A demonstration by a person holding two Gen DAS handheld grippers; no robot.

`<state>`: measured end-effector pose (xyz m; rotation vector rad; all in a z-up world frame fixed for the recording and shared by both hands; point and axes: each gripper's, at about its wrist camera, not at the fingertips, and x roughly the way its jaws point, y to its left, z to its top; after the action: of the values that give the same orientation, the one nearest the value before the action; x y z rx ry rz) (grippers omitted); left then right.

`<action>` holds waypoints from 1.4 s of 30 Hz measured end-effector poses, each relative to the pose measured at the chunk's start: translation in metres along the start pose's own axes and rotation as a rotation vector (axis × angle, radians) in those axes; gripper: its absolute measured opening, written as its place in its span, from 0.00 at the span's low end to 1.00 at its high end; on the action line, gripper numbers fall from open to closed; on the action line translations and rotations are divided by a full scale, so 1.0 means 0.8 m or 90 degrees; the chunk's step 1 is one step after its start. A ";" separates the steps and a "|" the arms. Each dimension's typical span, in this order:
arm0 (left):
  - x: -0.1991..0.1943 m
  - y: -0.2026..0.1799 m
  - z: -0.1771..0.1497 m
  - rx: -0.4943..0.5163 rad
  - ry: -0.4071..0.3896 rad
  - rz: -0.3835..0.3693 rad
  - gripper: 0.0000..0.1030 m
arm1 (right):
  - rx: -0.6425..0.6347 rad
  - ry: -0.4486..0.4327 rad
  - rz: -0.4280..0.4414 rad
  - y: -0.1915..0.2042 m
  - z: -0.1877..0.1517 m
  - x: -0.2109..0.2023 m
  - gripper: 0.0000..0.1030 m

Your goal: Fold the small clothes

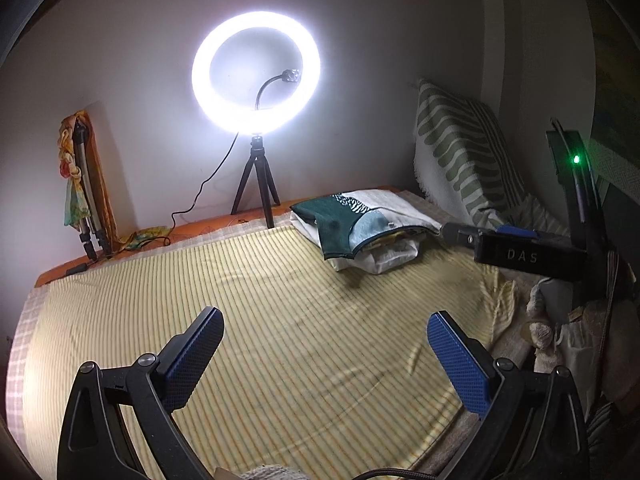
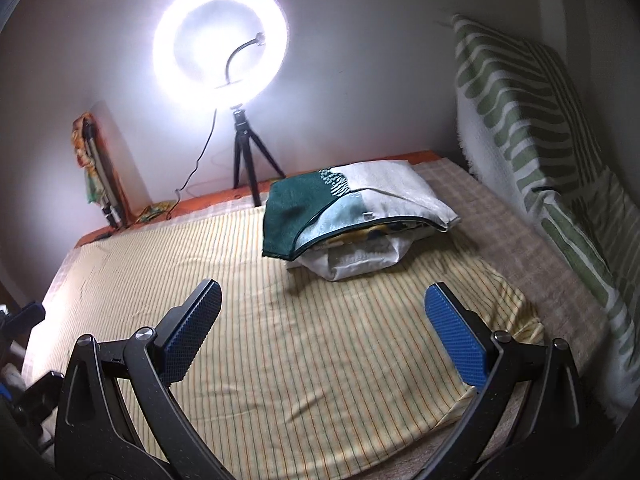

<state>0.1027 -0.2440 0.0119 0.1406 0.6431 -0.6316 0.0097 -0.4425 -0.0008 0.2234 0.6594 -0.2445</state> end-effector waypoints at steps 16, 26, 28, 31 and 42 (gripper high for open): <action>-0.002 0.003 -0.016 0.011 0.019 0.028 1.00 | 0.031 -0.003 -0.001 -0.002 -0.021 0.022 1.00; -0.003 0.005 -0.020 0.017 0.024 0.034 1.00 | 0.050 0.007 -0.002 -0.007 -0.022 0.030 1.00; -0.003 0.005 -0.021 0.020 0.023 0.037 1.00 | 0.047 0.007 -0.002 -0.006 -0.022 0.030 1.00; -0.003 0.005 -0.021 0.021 0.022 0.039 1.00 | 0.042 0.010 0.001 -0.004 -0.022 0.032 1.00; 0.002 0.002 -0.025 0.027 0.031 0.040 1.00 | 0.040 0.015 -0.001 -0.001 -0.023 0.035 1.00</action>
<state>0.0945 -0.2370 -0.0047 0.2156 0.6696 -0.5833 0.0202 -0.4425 -0.0323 0.2861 0.6764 -0.2643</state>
